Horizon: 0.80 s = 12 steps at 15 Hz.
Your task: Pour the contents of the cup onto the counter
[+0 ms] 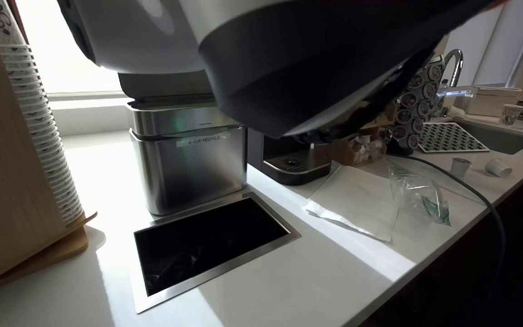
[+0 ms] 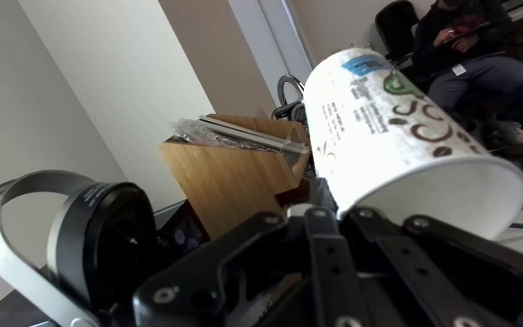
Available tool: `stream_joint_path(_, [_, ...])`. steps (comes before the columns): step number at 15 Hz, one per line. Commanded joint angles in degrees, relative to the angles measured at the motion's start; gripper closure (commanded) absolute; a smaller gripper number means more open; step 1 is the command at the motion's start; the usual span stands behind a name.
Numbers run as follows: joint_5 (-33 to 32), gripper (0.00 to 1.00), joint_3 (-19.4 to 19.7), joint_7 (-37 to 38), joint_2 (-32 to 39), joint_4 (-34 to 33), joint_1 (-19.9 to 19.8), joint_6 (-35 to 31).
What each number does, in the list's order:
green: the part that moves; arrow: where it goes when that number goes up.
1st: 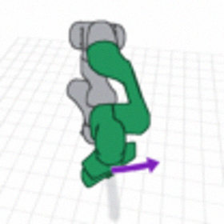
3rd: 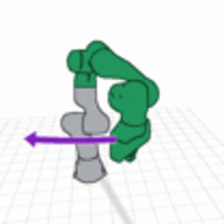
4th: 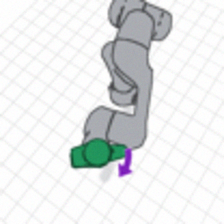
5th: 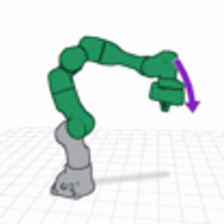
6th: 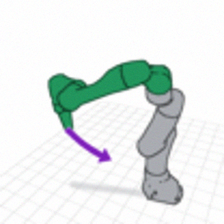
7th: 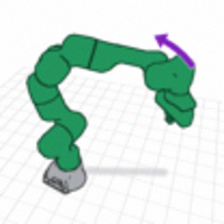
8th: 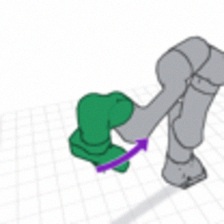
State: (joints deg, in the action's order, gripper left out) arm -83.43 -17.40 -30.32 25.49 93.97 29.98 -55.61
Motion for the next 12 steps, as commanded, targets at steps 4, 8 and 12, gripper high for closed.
stream_joint_path(4, [7.82, 0.99, -1.77, 6.97, -8.6, 9.46, -5.2, -1.01])
stream_joint_path(8, [6.48, 0.99, -1.68, 8.52, -11.61, 14.4, -7.25, -3.38])
stream_joint_path(12, [5.92, 0.99, -1.46, 10.63, -13.81, 19.48, -9.21, -7.91])
